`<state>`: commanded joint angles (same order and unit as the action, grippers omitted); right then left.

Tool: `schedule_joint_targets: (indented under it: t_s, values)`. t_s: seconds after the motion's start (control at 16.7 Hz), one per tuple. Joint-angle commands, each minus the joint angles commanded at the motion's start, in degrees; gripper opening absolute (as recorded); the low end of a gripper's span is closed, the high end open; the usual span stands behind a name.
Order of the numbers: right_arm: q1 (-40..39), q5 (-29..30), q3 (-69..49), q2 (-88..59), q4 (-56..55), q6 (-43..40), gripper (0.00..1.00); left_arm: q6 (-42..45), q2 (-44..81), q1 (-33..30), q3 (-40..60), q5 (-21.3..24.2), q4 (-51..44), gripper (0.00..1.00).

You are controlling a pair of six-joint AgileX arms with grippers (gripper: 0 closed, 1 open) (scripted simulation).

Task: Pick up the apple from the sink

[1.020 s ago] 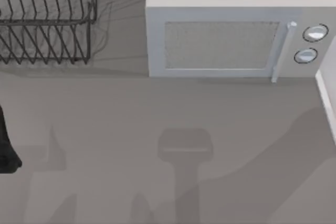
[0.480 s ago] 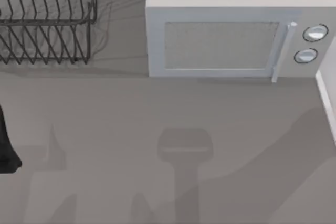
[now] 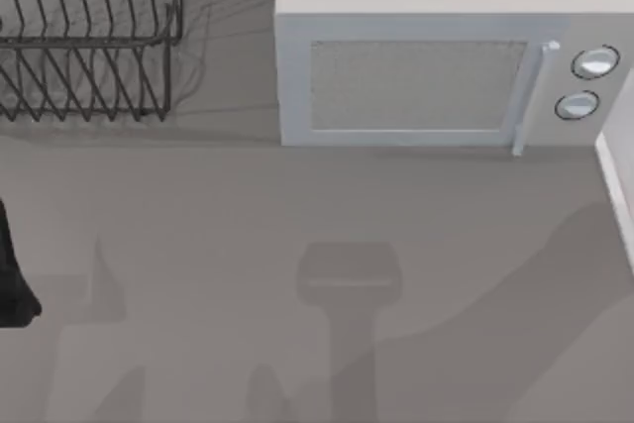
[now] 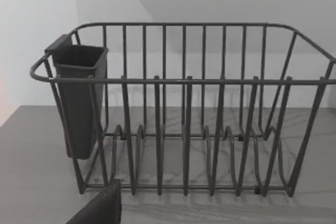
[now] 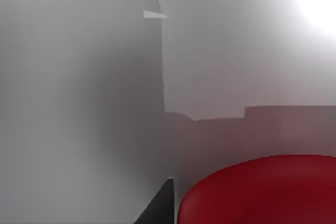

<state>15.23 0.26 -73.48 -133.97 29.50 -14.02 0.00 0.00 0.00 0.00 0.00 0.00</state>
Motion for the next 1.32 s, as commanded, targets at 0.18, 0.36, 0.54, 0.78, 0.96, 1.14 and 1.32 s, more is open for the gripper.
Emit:
schedule_joint_targets:
  t_s: [0.18,0.36,0.54,0.78,0.96,1.14,1.32]
  values:
    - [0.0,0.0,0.0,0.0,0.0,0.0,0.0,0.0,0.0,0.0,0.0,0.0,0.0,1.0]
    - [-0.1,-0.8,-1.1,3.9,2.0,0.4,0.0,0.0,0.0,0.0,0.0,0.0,0.0,1.0]
    - [0.0,-0.8,-3.0,4.3,4.2,0.3,0.0,0.0,0.0,0.0,0.0,0.0,0.0,1.0]
    - [0.1,-0.8,-11.6,6.9,15.4,0.1,0.0,0.0,0.0,0.0,0.0,0.0,0.0,1.0]
    - [0.2,-0.8,-20.2,10.3,29.0,0.0,0.0,0.0,0.0,0.0,0.0,0.0,0.0,1.0]
    - [0.3,-0.9,-28.4,14.4,42.1,-0.1,0.0,0.0,0.0,0.0,0.0,0.0,0.0,1.0]
    - [0.3,-0.9,-34.5,17.9,50.6,-0.1,0.0,0.0,0.0,0.0,0.0,0.0,0.0,1.0]
